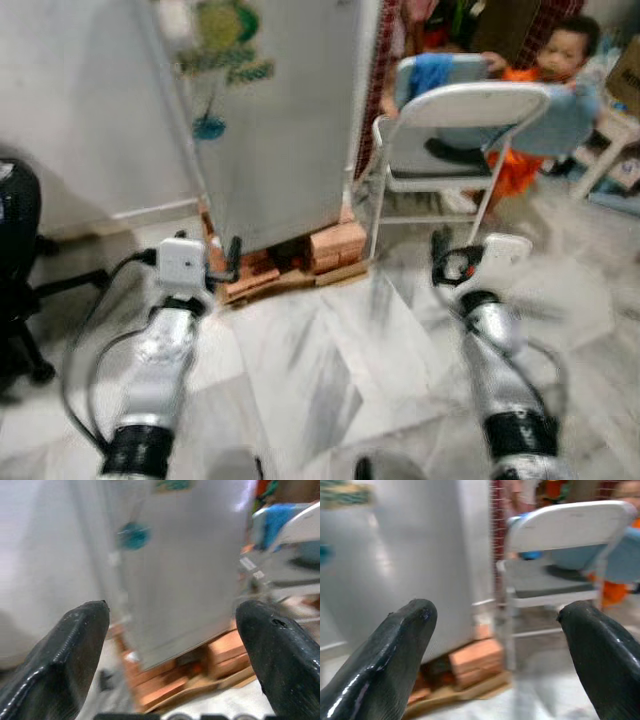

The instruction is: Restocking fridge

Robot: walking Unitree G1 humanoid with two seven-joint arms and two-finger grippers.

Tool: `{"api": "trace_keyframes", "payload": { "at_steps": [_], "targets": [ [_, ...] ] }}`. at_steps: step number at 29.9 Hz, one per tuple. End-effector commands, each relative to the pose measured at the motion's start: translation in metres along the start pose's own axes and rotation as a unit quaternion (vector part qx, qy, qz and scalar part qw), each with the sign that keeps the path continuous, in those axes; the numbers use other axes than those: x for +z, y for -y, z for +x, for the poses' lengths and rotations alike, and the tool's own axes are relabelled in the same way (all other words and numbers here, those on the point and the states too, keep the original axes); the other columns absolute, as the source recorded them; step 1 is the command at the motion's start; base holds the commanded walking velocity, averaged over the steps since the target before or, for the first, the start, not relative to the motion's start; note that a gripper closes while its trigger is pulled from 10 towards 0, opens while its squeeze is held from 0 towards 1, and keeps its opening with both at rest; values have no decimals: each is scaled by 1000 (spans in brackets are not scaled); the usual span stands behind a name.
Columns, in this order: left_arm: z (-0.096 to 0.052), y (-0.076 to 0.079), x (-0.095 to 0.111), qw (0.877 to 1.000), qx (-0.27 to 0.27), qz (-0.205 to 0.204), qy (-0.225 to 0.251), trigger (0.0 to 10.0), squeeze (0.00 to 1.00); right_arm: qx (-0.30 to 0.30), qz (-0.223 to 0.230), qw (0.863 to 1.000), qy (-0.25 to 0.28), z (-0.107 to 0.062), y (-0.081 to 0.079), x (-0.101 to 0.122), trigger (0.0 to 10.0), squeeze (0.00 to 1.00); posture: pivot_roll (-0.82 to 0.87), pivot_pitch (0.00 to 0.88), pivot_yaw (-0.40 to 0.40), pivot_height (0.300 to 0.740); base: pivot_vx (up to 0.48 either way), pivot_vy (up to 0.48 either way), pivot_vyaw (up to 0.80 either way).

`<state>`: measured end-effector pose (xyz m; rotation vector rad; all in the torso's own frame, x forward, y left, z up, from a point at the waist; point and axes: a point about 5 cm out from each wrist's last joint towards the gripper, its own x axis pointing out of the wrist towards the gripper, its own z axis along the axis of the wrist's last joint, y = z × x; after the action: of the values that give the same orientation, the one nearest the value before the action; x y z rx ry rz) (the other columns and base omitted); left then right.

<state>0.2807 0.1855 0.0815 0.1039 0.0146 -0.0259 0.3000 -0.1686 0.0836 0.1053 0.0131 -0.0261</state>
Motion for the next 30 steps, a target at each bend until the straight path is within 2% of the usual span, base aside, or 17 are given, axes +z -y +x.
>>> {"api": "trace_keyframes", "payload": {
  "at_steps": [1,8,15,30],
  "targets": [
    [3,5,5,1000,-4,-5,8,10000,0,-16,-9,1000,8,1,12,5,10000,0,-43,39,-4,740,0,480,0],
    [3,6,7,1000,-15,1,17,10000,0,-16,-9,1000,11,3,11,6,10000,0,-40,35,-5,740,0,480,0],
    [2,7,8,999,-28,9,20,10000,0,-13,-16,1000,17,5,10,12,10000,0,-44,45,-4,740,0,456,-714],
    [2,10,5,999,-33,-4,13,10000,0,-14,-21,999,22,2,8,13,10000,0,-56,48,6,740,354,314,-740]
  ]
}}
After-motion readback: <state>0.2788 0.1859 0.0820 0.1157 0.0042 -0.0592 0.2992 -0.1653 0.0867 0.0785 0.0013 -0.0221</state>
